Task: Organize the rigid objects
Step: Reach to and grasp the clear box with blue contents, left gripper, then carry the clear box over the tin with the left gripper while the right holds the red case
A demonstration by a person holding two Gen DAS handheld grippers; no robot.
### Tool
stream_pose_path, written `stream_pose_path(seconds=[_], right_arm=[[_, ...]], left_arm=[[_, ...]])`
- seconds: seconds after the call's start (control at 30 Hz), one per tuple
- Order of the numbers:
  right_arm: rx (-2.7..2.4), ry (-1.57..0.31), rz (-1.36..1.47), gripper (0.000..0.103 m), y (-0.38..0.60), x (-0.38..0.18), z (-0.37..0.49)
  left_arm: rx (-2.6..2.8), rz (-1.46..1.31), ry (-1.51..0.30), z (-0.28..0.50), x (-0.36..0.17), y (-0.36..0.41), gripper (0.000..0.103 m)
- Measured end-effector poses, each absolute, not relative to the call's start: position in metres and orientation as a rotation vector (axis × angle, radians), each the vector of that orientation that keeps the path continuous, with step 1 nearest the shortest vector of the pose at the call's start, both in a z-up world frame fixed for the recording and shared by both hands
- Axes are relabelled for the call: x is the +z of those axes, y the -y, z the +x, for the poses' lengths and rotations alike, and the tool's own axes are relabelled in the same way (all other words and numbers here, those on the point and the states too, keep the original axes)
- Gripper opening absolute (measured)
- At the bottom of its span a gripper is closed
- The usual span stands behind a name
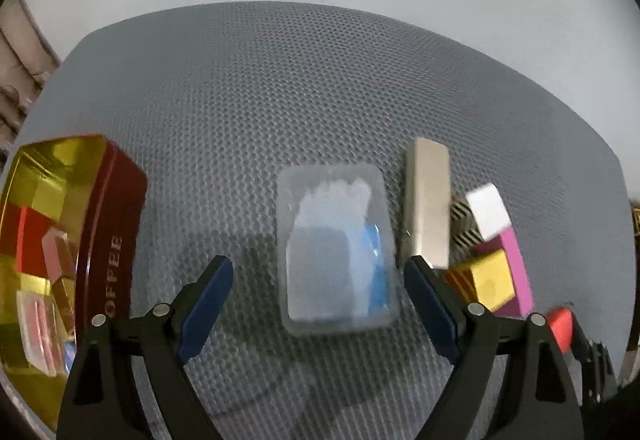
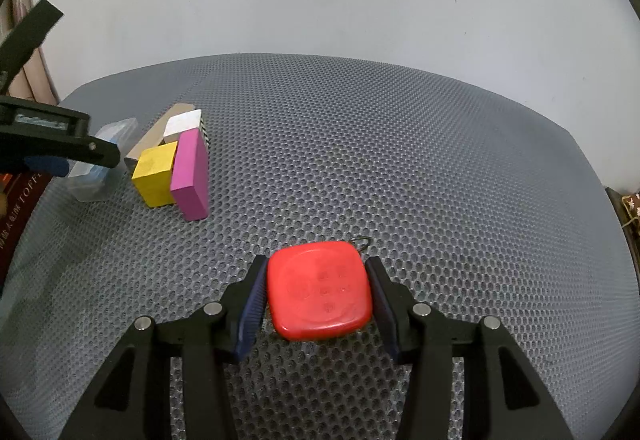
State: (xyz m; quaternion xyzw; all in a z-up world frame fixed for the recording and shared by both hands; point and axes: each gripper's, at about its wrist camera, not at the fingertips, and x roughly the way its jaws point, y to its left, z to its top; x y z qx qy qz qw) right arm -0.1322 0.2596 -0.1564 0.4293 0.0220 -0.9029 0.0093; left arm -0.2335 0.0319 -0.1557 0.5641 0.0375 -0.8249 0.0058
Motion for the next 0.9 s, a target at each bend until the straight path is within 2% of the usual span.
stream_pose_path(seconds=[0.2, 0.37, 0.43, 0.9], right_arm=[[-2.819, -0.067, 1.341, 0.050, -0.268, -0.156, -0.130], [-2.820, -0.067, 1.341, 0.050, -0.274, -0.155, -0.130], [-2.820, -0.067, 1.341, 0.050, -0.274, -0.155, -0.132], [-2.821, -0.069, 1.342, 0.051, -0.283, -0.153, -0.130]], left_arm=[[-2.581, 1.739, -0.089, -0.246, -0.161, -0.037, 0.083], [-2.571, 1.744, -0.112, -0.245, -0.170, -0.035, 0.067], [-2.583, 1.700, -0.076, -0.240, -0.169, -0.036, 0.054], [-2.595, 1.669, -0.072, -0.217, -0.148, -0.031, 0.054]])
